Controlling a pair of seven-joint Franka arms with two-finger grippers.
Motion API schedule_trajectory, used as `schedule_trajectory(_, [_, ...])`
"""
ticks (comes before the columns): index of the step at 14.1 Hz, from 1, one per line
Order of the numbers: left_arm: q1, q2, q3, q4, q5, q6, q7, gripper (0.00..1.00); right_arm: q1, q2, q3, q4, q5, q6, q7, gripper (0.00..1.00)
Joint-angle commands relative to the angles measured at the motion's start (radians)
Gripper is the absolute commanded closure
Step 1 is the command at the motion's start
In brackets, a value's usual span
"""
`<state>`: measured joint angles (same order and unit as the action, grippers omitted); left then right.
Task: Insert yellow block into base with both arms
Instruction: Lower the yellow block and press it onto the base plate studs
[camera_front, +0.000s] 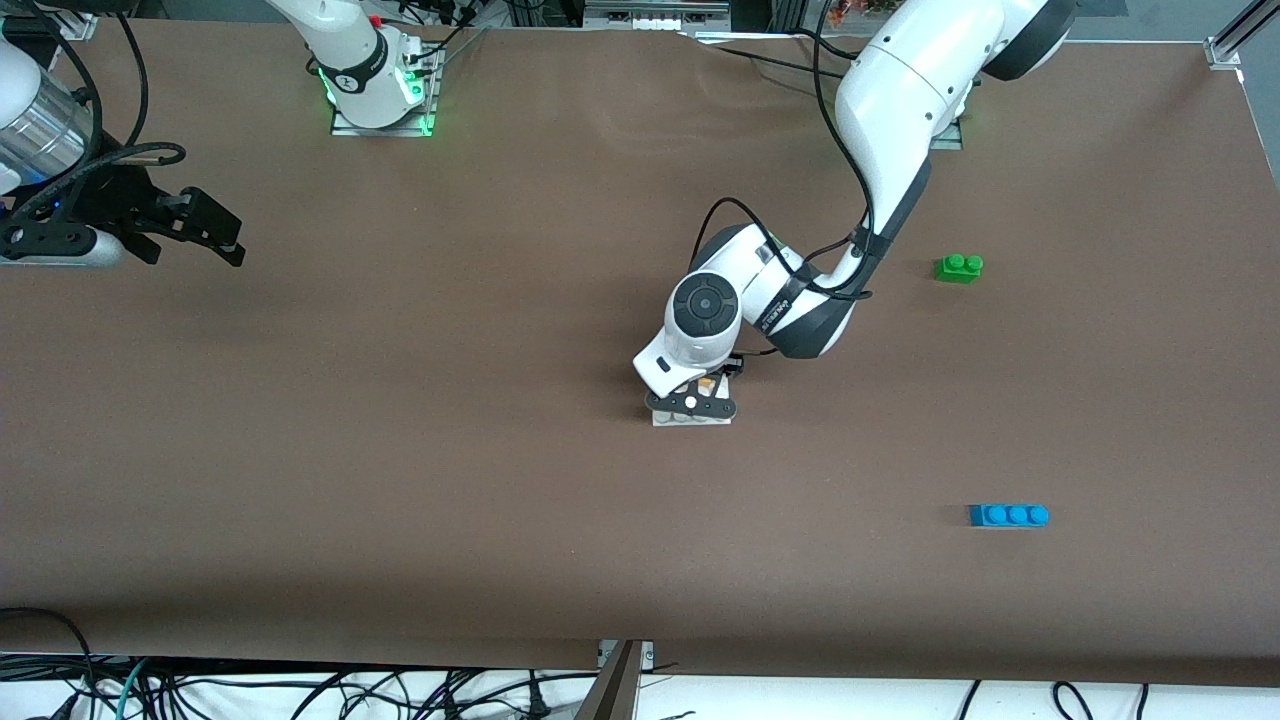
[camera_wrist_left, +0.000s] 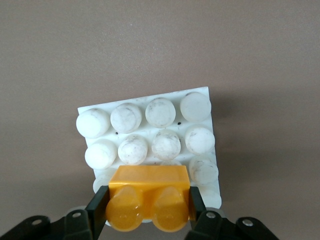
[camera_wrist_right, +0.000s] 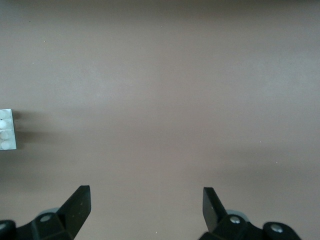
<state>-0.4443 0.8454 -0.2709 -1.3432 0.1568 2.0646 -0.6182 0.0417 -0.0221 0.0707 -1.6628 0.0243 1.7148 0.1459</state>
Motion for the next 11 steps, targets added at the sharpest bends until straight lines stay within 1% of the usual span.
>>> schedule_trajectory(1, [-0.017, 0.032, 0.010, 0.027, 0.035, 0.005, -0.020, 0.80, -0.003, -0.006, -0.002, -0.003, 0.012, 0.003, -0.003, 0.01])
schedule_trajectory(3, [-0.017, 0.041, 0.010, 0.026, 0.036, 0.017, -0.020, 0.80, -0.003, -0.006, -0.002, -0.003, 0.012, 0.003, -0.003, 0.01])
schedule_trajectory(5, [-0.017, 0.043, 0.010, 0.019, 0.035, 0.063, -0.023, 0.80, -0.003, -0.007, -0.002, -0.003, 0.011, 0.003, -0.003, 0.01])
schedule_trajectory(10, [-0.017, 0.044, 0.010, 0.018, 0.036, 0.063, -0.044, 0.80, -0.003, -0.009, -0.002, -0.003, 0.011, 0.002, -0.005, 0.01])
schedule_trajectory(11, [-0.016, 0.044, 0.010, 0.016, 0.036, 0.063, -0.044, 0.79, -0.003, -0.009, -0.002, -0.003, 0.011, 0.002, -0.003, 0.01])
